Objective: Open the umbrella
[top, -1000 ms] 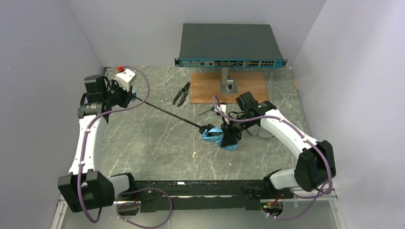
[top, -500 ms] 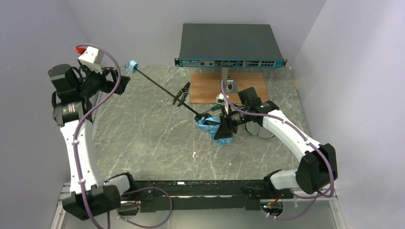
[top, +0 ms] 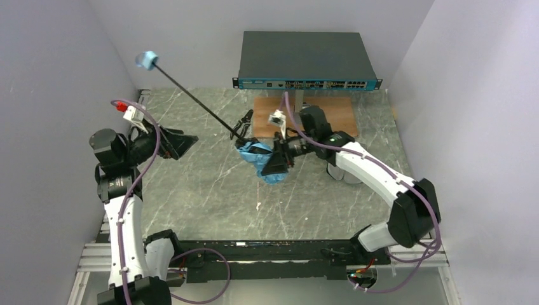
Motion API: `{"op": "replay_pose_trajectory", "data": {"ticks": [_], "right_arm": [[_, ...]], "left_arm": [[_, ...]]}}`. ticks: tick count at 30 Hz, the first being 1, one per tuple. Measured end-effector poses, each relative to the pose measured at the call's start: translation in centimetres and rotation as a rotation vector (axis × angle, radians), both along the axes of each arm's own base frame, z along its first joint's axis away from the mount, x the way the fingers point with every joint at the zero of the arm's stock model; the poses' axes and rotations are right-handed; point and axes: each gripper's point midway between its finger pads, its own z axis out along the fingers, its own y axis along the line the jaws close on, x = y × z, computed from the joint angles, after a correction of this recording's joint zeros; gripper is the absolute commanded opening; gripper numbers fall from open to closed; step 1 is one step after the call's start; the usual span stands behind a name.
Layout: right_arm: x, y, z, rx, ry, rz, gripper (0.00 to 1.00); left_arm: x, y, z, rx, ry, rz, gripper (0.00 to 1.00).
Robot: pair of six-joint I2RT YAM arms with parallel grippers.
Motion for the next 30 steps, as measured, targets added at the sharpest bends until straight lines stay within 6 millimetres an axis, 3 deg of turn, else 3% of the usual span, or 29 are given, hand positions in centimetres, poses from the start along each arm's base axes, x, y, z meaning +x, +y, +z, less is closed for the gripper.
{"op": "replay_pose_trajectory", "data": {"ticks": [5,10,13,20,26,28,30], "right_arm": [[-0.5,5.0,3.0,0.085,-0.027,0.105,0.0],[0.2,8.0,5.7,0.169,-0.035,0.136,0.0],[0.6,9.6,7.0,0.212,-0.022,0.145,0.0],[0.2,11.9,8.3,0.271,0.049,0.16,0.0],[-1.3,12.9,8.5,0.28,0.072,0.198,0.0],[-1.7,13.1,8.5,0.281,0.072,0.209,0.0],[-2.1,13.2,8.4,0.28,0.073,0.22,0.0]], "left_arm": [[-0.9,-3.1,1.2,-0.116,0.017,-0.102,1.0],[-2.9,-5.1,3.1,-0.139,-0.034,-0.193,1.0],[-3.8,-6.0,3.0,-0.145,-0.045,-0.252,1.0],[-5.1,-7.6,1.9,-0.154,-0.014,-0.349,1.0],[-4.6,-7.8,1.9,-0.156,-0.016,-0.349,1.0],[-4.0,-7.7,2.1,-0.159,-0.013,-0.334,0.91],[-3.5,-7.6,2.3,-0.162,-0.013,-0.318,0.71]]}}
